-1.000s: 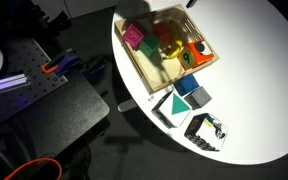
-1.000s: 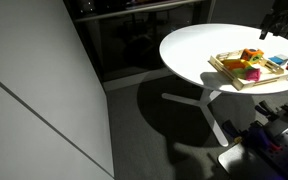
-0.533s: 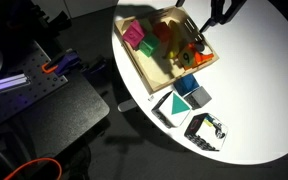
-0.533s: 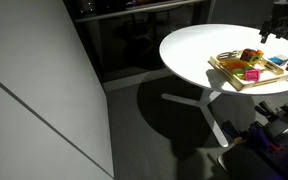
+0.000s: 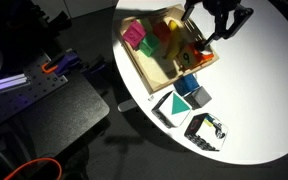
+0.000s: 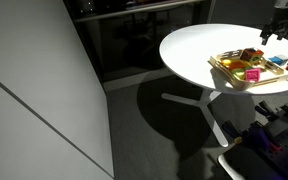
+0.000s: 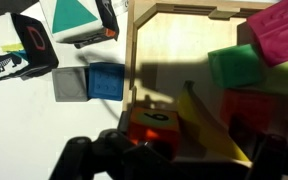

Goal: Remove the plush block from the wooden tray

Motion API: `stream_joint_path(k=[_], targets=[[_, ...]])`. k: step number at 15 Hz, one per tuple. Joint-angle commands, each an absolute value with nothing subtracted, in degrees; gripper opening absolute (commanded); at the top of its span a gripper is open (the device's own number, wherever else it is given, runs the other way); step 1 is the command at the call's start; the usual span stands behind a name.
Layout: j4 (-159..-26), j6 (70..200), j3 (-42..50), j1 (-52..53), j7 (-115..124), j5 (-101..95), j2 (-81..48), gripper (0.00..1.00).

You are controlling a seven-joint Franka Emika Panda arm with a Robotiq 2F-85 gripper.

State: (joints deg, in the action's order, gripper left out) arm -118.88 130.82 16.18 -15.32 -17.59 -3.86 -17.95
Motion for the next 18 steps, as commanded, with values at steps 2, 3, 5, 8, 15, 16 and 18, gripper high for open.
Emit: stream_joint_path(k=[2,3,5,8,15,16,18], targets=[[-118.7,130.68,14.88,-16.46,-17.22,-4.38,-17.85,1.0],[-118.68,130.68,14.88,-16.46,-17.22,-4.38,-17.85,1.0],[-118.67,130.68,14.87,-16.46,-17.22,-4.38,-17.85,1.0],[-119.53,132.73,15.31,-16.28,-16.08,-5.12,-17.48,1.0],[-117.81,139.66,15.45,-15.88,-13.18,-5.79,-20.06,1.0],[-117.29,140.19,15.4,-15.76,-12.68,-5.86,-20.83,1.0],[-115.81,140.59,15.29,-15.54,-11.72,-6.1,-22.89,1.0]])
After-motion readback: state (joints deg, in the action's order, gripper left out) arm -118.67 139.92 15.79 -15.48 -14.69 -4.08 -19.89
